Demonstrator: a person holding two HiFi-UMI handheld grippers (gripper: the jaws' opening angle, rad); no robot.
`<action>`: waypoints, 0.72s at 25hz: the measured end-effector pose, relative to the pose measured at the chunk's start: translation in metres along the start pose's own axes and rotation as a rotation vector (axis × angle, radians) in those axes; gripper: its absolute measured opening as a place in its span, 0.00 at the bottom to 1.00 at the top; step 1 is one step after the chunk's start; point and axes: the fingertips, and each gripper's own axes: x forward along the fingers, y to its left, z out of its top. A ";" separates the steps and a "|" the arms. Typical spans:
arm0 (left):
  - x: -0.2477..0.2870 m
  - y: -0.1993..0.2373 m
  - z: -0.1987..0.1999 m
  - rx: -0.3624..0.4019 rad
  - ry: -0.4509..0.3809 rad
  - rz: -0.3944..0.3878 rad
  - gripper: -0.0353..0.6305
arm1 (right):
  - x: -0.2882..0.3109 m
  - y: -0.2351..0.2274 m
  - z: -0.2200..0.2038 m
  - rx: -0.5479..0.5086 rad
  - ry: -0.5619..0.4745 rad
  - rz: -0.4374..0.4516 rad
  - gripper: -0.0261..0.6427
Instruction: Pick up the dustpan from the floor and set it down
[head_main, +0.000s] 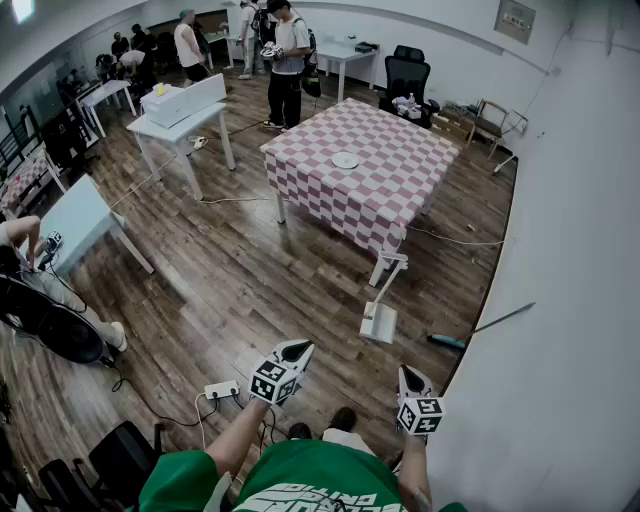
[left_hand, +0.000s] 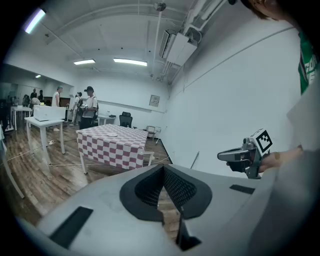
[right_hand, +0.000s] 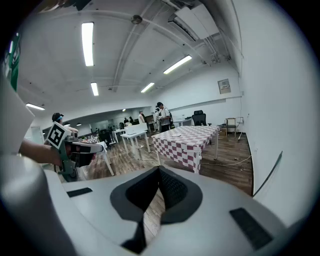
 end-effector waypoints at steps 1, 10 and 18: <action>0.000 0.000 0.000 0.000 0.002 0.000 0.06 | 0.000 0.000 0.000 -0.001 0.002 -0.001 0.05; 0.028 -0.003 0.018 0.015 0.015 0.001 0.06 | 0.008 -0.028 0.016 0.018 -0.017 -0.009 0.05; 0.075 -0.012 0.029 0.042 0.026 -0.029 0.06 | 0.018 -0.072 0.027 0.041 -0.035 -0.041 0.05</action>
